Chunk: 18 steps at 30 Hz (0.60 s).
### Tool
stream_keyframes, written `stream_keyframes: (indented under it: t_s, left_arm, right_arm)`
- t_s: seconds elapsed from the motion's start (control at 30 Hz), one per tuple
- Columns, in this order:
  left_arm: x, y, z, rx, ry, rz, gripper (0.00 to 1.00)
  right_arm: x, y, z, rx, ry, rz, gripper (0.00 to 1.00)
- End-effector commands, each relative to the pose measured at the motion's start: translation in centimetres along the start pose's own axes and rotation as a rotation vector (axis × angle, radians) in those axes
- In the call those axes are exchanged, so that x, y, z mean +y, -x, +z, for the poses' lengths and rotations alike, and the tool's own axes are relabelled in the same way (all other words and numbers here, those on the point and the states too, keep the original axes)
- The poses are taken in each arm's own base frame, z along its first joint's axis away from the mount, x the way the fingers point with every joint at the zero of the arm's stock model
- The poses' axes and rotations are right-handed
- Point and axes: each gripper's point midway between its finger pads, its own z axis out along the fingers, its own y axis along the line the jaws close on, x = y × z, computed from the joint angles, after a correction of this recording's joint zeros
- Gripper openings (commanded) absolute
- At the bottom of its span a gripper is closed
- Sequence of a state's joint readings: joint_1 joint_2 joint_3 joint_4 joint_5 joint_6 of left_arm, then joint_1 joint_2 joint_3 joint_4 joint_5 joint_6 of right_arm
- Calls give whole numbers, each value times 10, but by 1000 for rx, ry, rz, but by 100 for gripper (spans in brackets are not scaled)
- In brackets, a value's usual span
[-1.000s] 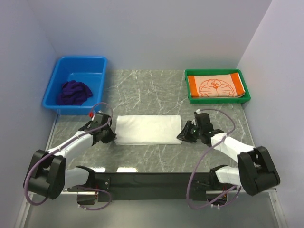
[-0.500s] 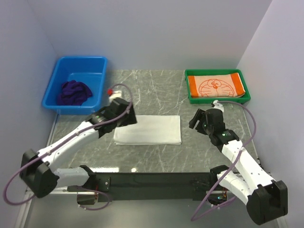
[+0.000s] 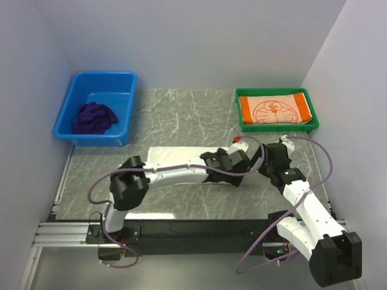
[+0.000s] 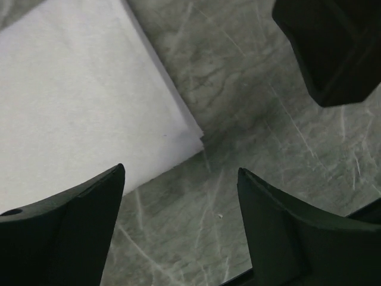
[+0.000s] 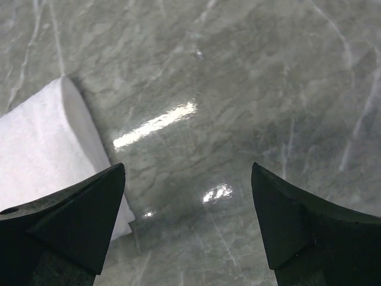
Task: Fold and stack the towels
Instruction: Neatly place the folded towel into the bin
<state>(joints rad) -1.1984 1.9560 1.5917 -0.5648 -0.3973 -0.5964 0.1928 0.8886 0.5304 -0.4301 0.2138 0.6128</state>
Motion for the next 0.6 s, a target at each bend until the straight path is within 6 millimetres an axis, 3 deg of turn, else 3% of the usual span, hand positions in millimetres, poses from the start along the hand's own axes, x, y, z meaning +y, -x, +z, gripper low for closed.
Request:
stream_keyframes:
  t_s: [0.0,0.2,0.57]
  left_arm:
    - [-12,9,6,-12,-9,20,79]
    - [-29,-9,33,20,-38,34,67]
    - [-28,-30,70,58,26,109,60]
  right_arm:
    - [-9,4,5,-17,-29,56,93]
    - [-17,-1,14,22,-10,124,92]
    - [-16,-4,19,46,11,136,91]
